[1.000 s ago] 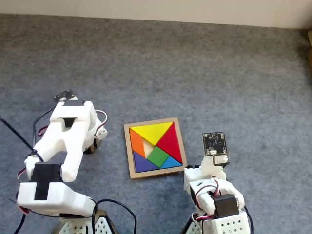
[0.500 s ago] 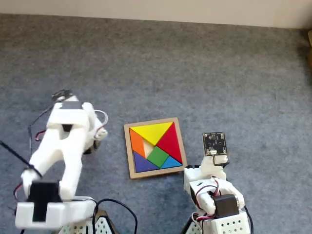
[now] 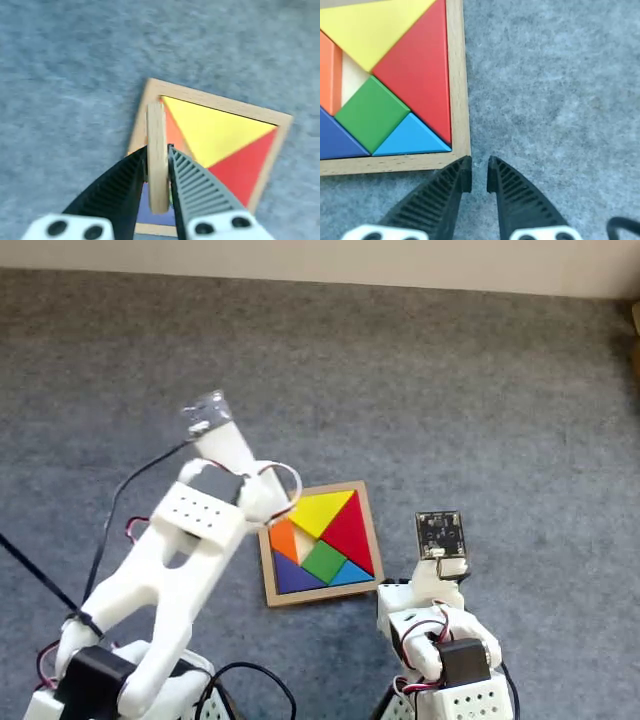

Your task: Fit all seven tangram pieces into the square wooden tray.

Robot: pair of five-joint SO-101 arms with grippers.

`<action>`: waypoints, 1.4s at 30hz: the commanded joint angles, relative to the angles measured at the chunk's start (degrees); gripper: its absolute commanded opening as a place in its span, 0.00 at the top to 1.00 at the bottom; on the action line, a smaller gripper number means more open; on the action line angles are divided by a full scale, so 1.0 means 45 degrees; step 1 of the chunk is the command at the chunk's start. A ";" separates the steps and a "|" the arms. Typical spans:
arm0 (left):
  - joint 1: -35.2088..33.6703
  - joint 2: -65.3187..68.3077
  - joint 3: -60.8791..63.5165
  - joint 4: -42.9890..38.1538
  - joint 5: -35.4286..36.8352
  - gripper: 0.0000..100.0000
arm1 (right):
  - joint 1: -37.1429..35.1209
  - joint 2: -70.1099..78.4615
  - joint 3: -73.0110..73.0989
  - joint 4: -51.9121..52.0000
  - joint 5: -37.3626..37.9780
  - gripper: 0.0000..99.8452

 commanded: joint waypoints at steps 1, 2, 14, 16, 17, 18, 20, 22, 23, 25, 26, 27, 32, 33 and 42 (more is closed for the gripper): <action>0.0947 -0.0576 -0.0127 -0.1172 0.0410 0.99 | 0.0107 -0.0322 0.1807 0.0127 -0.0039 0.94; 0.1065 -0.0537 -0.0107 -0.1504 0.0488 0.99 | 0.0107 -0.0322 0.1807 0.0127 -0.0039 0.94; 0.2901 0.0694 0.1338 -0.5138 0.0508 0.99 | 0.0107 -0.0322 0.1807 0.0127 -0.0039 0.94; 0.2921 0.1065 0.1377 -0.5294 0.0469 0.99 | 0.0107 -0.0322 0.1807 0.0127 -0.0039 0.94; 0.2940 0.1201 0.1377 -0.5275 0.0449 0.99 | 0.0107 -0.0322 0.1807 0.0127 -0.0039 0.94; 0.2960 0.1280 0.1377 -0.5275 0.0449 0.99 | 0.0107 -0.0322 0.1807 0.0127 -0.0039 0.94; 0.2960 0.1280 0.1358 -0.5275 0.0449 0.99 | 0.0088 -0.0322 0.1807 0.0127 -0.0039 0.94; 0.2960 0.1280 0.1358 -0.5275 0.0449 0.97 | 0.0088 -0.0322 0.1807 0.0127 -0.0039 0.94; 0.2960 0.1280 0.1358 -0.5275 0.0449 0.95 | 0.0088 -0.0322 0.1807 0.0127 -0.0039 0.94; 0.2979 0.1280 0.1397 -0.5255 0.0449 0.87 | 0.0088 -0.0322 0.1807 0.0127 -0.0039 0.94; 0.2999 0.1299 0.1397 -0.5216 0.0449 0.83 | 0.0088 -0.0322 0.1807 0.0127 -0.0039 0.94; 0.3077 0.1319 0.1397 -0.5021 0.0449 0.79 | 0.0088 -0.0322 0.1807 0.0127 -0.0039 0.94; 0.3272 0.1280 0.1358 -0.4063 0.0488 0.75 | 0.0088 -0.0322 0.1807 0.0127 -0.0039 0.94; 0.3214 0.1280 0.1358 -0.3966 0.0488 0.75 | 0.0088 -0.0322 0.1807 0.0127 -0.0039 0.94; 0.2979 0.0928 0.1104 -0.3458 0.0488 0.80 | 0.0088 -0.0322 0.1807 0.0127 -0.0039 0.94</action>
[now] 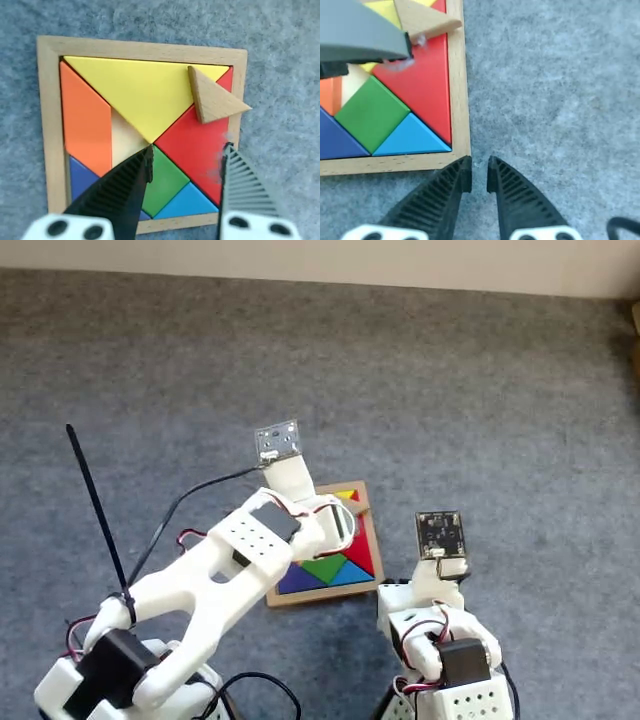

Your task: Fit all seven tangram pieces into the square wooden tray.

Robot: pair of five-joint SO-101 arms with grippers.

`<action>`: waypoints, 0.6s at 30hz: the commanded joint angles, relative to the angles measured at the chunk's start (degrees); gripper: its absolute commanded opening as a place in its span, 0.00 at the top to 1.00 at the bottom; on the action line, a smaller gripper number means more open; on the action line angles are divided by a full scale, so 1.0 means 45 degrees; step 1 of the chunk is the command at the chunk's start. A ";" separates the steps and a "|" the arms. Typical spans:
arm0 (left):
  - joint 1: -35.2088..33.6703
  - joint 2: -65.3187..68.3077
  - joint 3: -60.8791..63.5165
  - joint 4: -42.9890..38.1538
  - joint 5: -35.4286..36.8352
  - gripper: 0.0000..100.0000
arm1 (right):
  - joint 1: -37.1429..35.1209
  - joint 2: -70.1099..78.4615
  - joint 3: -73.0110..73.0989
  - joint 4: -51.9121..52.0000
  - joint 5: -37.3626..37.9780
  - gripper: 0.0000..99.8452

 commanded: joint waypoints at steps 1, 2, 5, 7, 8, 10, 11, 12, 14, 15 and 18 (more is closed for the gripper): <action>-0.0205 -0.0694 -0.0518 0.0098 0.0078 0.81 | 0.0088 -0.0322 0.1807 0.0127 -0.0039 0.94; -0.0342 -0.0967 -0.0596 0.0059 0.0078 0.82 | 0.0107 -0.0322 0.1807 0.0127 -0.0039 0.94; -0.0752 -0.1612 -0.1123 0.0020 0.0078 0.85 | 0.0107 -0.0322 0.1807 0.0127 -0.0039 0.94; -0.0908 -0.1612 -0.1436 0.0039 0.0078 0.88 | 0.0107 -0.0322 0.1807 0.0127 -0.0039 0.94; -0.0967 -0.1495 -0.1612 0.0078 0.0078 0.89 | 0.0107 -0.0322 0.1807 0.0127 -0.0039 0.94; -0.1006 -0.1123 -0.1963 0.0078 0.0078 0.90 | 0.0107 -0.0322 0.1807 0.0127 -0.0039 0.94; -0.1006 -0.0850 -0.2159 0.0078 0.0078 0.90 | 0.0107 -0.0322 0.1807 0.0127 -0.0039 0.94; -0.0987 -0.0557 -0.2393 0.0098 0.0059 0.90 | 0.0107 -0.0322 0.1807 0.0127 -0.0039 0.94; -0.0869 0.0029 -0.2940 0.0410 0.0039 0.90 | 0.0107 -0.0322 0.1807 0.0127 -0.0039 0.94; -0.0791 0.0342 -0.3311 0.0606 0.0039 0.90 | 0.0107 -0.0322 0.1807 0.0127 -0.0039 0.94; -0.0674 0.1123 -0.4288 0.0938 0.0039 0.90 | 0.0107 -0.0322 0.1807 0.0127 -0.0039 0.94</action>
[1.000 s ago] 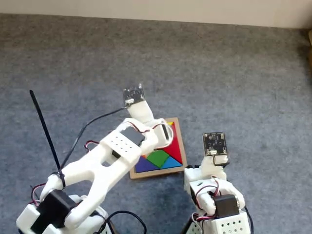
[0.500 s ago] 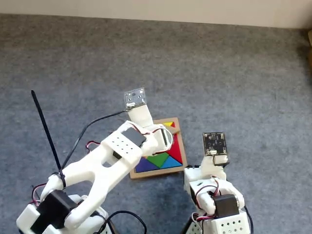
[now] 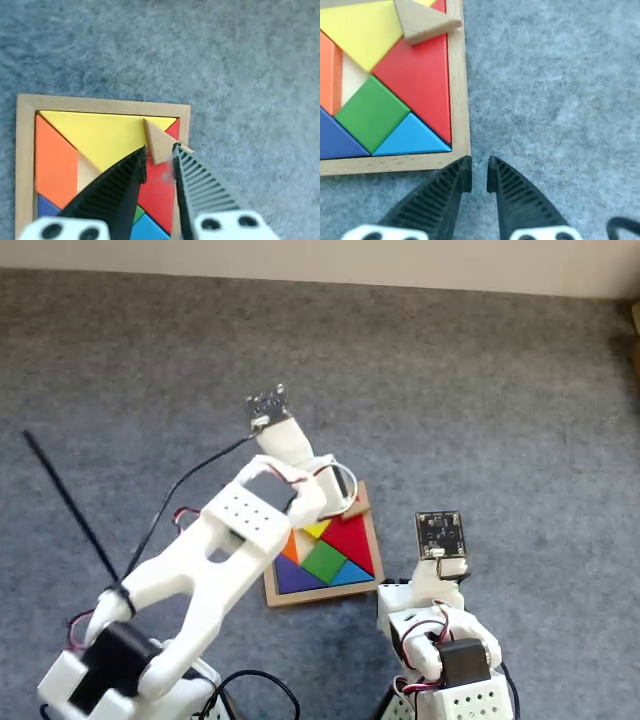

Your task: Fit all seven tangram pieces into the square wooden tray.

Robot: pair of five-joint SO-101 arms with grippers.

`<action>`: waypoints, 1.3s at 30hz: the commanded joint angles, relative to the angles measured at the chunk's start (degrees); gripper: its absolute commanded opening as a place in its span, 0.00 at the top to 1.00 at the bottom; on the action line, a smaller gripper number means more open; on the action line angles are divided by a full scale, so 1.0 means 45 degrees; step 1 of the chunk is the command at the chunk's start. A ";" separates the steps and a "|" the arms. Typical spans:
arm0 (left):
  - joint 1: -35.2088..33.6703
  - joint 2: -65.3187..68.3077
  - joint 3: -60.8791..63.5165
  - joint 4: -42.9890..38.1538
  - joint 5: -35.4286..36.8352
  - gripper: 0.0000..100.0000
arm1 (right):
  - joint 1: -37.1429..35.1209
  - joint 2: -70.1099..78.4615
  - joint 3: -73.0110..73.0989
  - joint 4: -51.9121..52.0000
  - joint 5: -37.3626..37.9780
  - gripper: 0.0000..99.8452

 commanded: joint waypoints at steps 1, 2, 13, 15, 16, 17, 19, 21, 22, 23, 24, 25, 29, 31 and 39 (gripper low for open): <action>0.0107 0.0576 -0.1612 0.0234 0.0039 0.90 | 0.0107 -0.0322 0.1807 0.0127 -0.0039 0.94; 0.0107 0.0811 -0.1788 0.0234 0.0059 0.90 | 0.0107 -0.0322 0.1807 0.0127 -0.0039 0.94; 0.1123 0.3507 -0.3253 0.0117 0.0078 0.90 | 0.0127 -0.0322 0.1807 0.0127 -0.0039 0.94; 0.1084 0.3937 -0.3311 -0.0078 0.0078 0.90 | 0.0127 -0.0322 0.1807 0.0127 -0.0039 0.94; 0.1084 0.4112 -0.3331 -0.0156 0.0078 0.90 | 0.0127 -0.0322 0.1807 0.0127 -0.0039 0.94; 0.1104 0.4230 -0.3331 -0.0156 0.0078 0.90 | 0.0127 -0.0322 0.1807 0.0127 -0.0039 0.94; 0.1201 0.4405 -0.3253 -0.0098 0.0078 0.90 | 0.0127 -0.0322 0.1807 0.0127 -0.0039 0.94; 0.1201 0.4405 -0.3194 -0.0059 0.0078 0.90 | 0.0127 -0.0322 0.1807 0.0127 -0.0039 0.94; 0.1143 0.4405 -0.3077 0.0059 0.0078 0.90 | 0.0127 -0.0322 0.1807 0.0127 -0.0039 0.94; 0.1104 0.4405 -0.2960 0.0274 0.0078 0.90 | 0.0127 -0.0322 0.1807 0.0127 -0.0039 0.94; 0.1104 0.4405 -0.2862 0.0508 0.0078 0.90 | 0.0127 -0.0322 0.1807 0.0127 -0.0039 0.94; 0.1084 0.4405 -0.2764 0.0762 0.0059 0.90 | 0.0127 -0.0322 0.1807 0.0127 -0.0039 0.94; 0.1084 0.4386 -0.2862 0.2403 0.0059 0.90 | 0.0127 -0.0322 0.1807 0.0127 -0.0039 0.94; 0.1065 0.4366 -0.2960 0.3067 0.0059 0.90 | 0.0127 -0.0322 0.1807 0.0127 -0.0039 0.94; 0.0459 0.4386 -0.4249 0.5079 0.0430 0.90 | 0.0107 -0.0322 0.1807 0.0127 -0.0039 0.94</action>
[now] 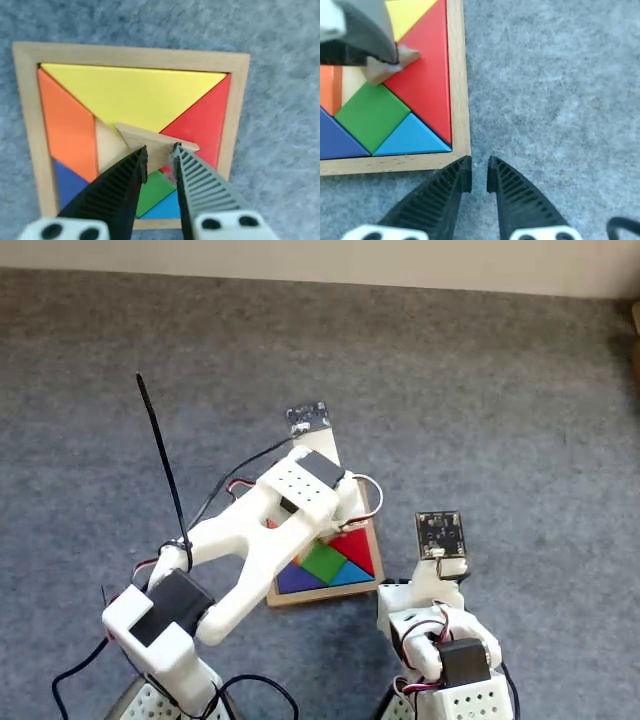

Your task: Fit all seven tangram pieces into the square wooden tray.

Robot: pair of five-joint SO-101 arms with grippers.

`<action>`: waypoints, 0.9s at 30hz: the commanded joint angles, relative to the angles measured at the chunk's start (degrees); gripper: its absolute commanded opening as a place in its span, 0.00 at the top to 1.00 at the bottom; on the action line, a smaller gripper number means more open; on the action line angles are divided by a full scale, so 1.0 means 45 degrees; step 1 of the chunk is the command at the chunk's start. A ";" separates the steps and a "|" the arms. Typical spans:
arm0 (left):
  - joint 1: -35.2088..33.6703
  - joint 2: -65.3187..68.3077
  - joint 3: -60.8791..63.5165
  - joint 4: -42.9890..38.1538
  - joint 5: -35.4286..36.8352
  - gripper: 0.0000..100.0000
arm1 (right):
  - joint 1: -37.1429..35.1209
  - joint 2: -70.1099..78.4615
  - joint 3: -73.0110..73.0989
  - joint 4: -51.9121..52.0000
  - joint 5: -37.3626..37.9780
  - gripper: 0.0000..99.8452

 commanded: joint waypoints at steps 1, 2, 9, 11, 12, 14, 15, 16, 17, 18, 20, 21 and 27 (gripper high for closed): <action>-0.0264 -0.0068 -0.0850 0.1035 0.0879 0.90 | 0.0107 -0.0322 0.1807 0.0127 -0.0039 0.94; -0.0205 -0.0068 -0.1084 0.1348 0.1211 0.90 | 0.0107 -0.0322 0.1807 0.0127 -0.0039 0.94; -0.0166 -0.0068 -0.2725 0.2774 0.1524 0.90 | 0.0107 -0.0322 0.1807 0.0127 -0.0039 0.94; -0.0166 -0.0049 -0.2745 0.2696 0.1524 0.90 | 0.0107 -0.0322 0.1807 0.0127 -0.0039 0.94; -0.0166 -0.0010 -0.2706 0.2696 0.1524 0.90 | 0.0107 -0.0322 0.1807 0.0127 -0.0039 0.94; -0.0127 0.0068 -0.2686 0.2676 0.1524 0.90 | 0.0107 -0.0322 0.1807 0.0127 -0.0039 0.94; -0.0010 0.0068 -0.2686 0.2676 0.1524 0.90 | 0.0107 -0.0322 0.1807 0.0127 -0.0039 0.94; 0.0127 0.0068 -0.2686 0.2676 0.1524 0.90 | 0.0107 -0.0322 0.1807 0.0127 -0.0039 0.94; 0.0283 0.0068 -0.2686 0.2735 0.1524 0.90 | 0.0107 -0.0322 0.1807 0.0127 -0.0039 0.94; 0.0518 0.0068 -0.2686 0.2755 0.1504 0.90 | 0.0107 -0.0322 0.1807 0.0127 -0.0039 0.94; 0.0967 0.0068 -0.2686 0.2774 0.1465 0.90 | 0.0107 -0.0322 0.1807 0.0127 -0.0039 0.94; 0.1104 0.0068 -0.2686 0.2774 0.1465 0.90 | 0.0107 -0.0322 0.1807 0.0127 -0.0039 0.94; 0.1162 0.0107 -0.2452 0.2676 0.1114 0.90 | 0.0127 -0.0322 0.1807 0.0147 -0.0098 0.94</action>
